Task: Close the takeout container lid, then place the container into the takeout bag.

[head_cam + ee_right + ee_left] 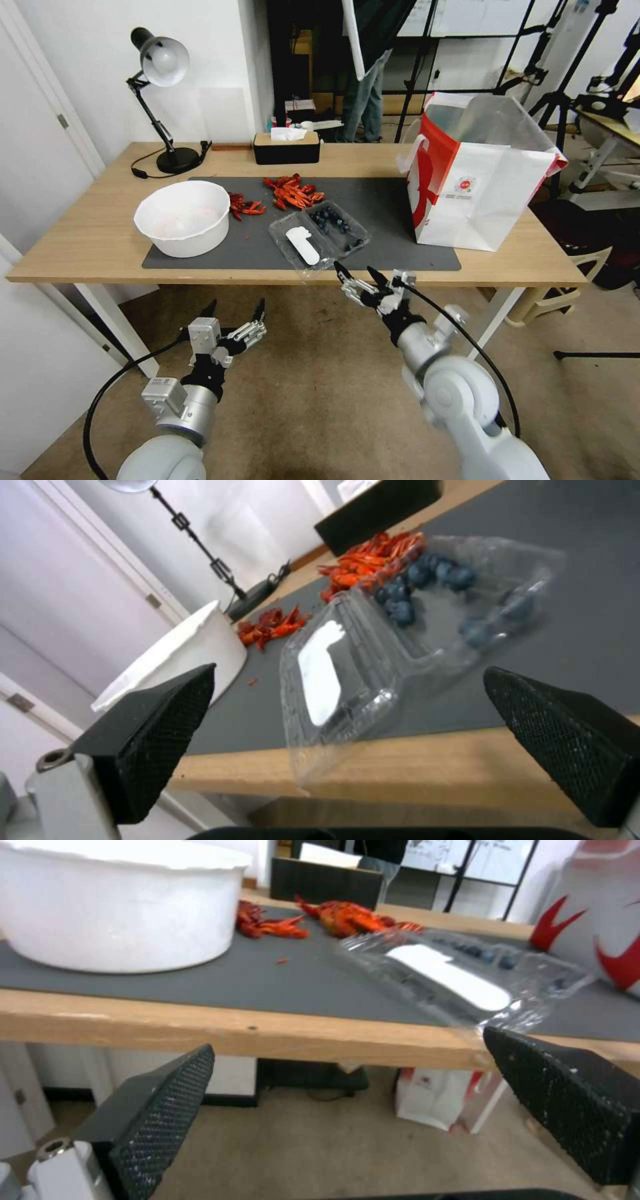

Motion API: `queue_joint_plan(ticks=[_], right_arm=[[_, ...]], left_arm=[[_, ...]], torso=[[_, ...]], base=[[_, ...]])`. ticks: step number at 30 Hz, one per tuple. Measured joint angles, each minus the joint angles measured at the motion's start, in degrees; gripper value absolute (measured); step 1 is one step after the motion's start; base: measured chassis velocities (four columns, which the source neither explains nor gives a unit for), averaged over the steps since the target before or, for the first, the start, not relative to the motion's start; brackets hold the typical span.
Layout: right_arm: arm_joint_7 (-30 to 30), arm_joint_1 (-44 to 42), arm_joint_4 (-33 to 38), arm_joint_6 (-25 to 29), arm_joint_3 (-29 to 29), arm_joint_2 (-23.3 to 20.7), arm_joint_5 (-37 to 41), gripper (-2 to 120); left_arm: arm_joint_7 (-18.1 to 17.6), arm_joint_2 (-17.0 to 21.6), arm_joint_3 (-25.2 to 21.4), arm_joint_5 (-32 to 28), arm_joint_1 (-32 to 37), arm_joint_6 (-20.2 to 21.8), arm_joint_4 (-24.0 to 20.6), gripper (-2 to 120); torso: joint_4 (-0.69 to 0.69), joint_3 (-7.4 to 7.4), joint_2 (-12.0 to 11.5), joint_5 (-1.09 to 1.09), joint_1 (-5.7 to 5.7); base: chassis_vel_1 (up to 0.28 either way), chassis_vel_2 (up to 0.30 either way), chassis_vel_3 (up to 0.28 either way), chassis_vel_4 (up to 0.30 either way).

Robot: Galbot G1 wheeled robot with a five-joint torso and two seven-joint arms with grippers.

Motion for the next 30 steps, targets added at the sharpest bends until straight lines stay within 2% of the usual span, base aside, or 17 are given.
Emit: queue_joint_plan(ticks=[3,8,11,30], right_arm=[[0.9,4.2,-3.5,-0.5,-1.5,-2.2,2.9,100],[1.7,8.2,-5.8,-1.5,-2.6,-3.1,6.1,100],[3.6,13.7,-9.0,-4.3,-4.7,-3.8,11.1,100],[7.1,16.6,-11.4,-9.1,-7.3,-3.3,11.1,100]], left_arm=[[0.9,0.0,-1.0,-0.2,-0.2,-0.7,1.2,100],[0.5,-0.3,-1.6,0.2,-0.4,-1.1,2.4,100],[0.5,-0.4,-2.4,0.3,-0.3,-2.5,3.8,100],[0.9,-1.4,-2.2,0.5,0.1,-4.4,5.4,100]], torso=[[0.00,0.00,0.0,0.00,0.00],[0.00,0.00,0.0,-0.01,0.01],[0.01,0.00,0.0,-0.01,0.01],[0.00,0.00,0.0,0.00,-0.01]], base=[[0.000,0.000,0.000,0.000],[0.000,0.000,0.000,0.000],[0.000,0.000,0.000,0.000],[0.000,0.000,0.000,0.000]])
